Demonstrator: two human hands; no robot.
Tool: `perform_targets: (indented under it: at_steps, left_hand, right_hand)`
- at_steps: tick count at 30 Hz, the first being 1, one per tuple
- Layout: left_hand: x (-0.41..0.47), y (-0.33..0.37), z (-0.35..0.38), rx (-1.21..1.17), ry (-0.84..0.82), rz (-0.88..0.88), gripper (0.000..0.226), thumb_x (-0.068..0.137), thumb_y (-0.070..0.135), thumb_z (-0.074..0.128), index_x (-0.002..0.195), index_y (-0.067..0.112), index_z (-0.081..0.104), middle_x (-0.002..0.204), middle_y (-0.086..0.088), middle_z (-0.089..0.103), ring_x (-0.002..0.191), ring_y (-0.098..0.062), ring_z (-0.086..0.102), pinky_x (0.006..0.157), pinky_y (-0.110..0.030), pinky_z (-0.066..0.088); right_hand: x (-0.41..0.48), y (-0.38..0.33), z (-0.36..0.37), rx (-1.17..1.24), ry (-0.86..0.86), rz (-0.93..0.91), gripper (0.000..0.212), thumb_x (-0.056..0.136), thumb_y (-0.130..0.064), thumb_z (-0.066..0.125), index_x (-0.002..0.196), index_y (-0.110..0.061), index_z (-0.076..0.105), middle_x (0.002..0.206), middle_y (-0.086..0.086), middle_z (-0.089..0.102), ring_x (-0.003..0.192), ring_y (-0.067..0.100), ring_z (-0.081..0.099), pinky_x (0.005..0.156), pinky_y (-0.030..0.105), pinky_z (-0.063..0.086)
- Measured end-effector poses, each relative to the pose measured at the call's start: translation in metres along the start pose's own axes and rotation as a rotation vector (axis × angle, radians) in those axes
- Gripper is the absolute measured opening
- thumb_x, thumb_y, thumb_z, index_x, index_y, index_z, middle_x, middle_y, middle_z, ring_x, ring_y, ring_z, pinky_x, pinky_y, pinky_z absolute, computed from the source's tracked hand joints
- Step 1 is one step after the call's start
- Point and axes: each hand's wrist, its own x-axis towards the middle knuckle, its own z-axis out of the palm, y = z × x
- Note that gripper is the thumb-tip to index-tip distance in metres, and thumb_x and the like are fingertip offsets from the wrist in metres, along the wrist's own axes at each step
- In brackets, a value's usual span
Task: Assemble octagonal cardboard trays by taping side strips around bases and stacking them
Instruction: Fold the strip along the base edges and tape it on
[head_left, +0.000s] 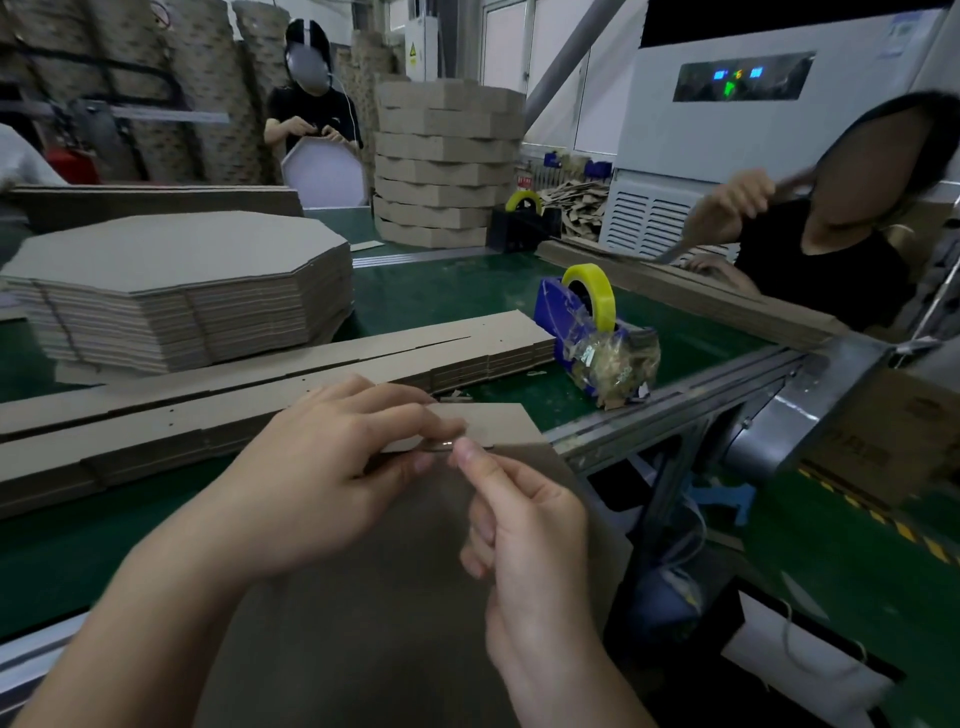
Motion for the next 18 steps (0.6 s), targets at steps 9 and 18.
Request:
perform_targets:
  at_steps: [9, 18]
  left_hand:
    - [-0.001, -0.001, 0.002, -0.052, 0.009, -0.042, 0.028, 0.080, 0.058, 0.036, 0.102, 0.042, 0.045, 0.108, 0.009, 0.062, 0.103, -0.017, 0.054, 0.085, -0.043, 0.044]
    - [-0.007, 0.001, -0.006, -0.091, -0.008, -0.048, 0.040, 0.079, 0.060, 0.035, 0.108, 0.053, 0.063, 0.121, 0.032, 0.052, 0.118, -0.001, 0.045, 0.096, -0.037, 0.041]
  right_hand:
    - [0.003, 0.001, -0.001, -0.042, 0.086, 0.040, 0.028, 0.081, -0.017, 0.075, 0.054, -0.010, 0.069, 0.042, -0.004, 0.030, 0.035, 0.006, 0.020, 0.038, 0.018, 0.014]
    - [-0.006, -0.003, -0.017, -0.173, -0.071, 0.098, 0.017, 0.081, -0.020, 0.073, 0.065, -0.016, 0.076, 0.044, -0.005, 0.036, 0.035, 0.005, 0.024, 0.035, 0.017, 0.019]
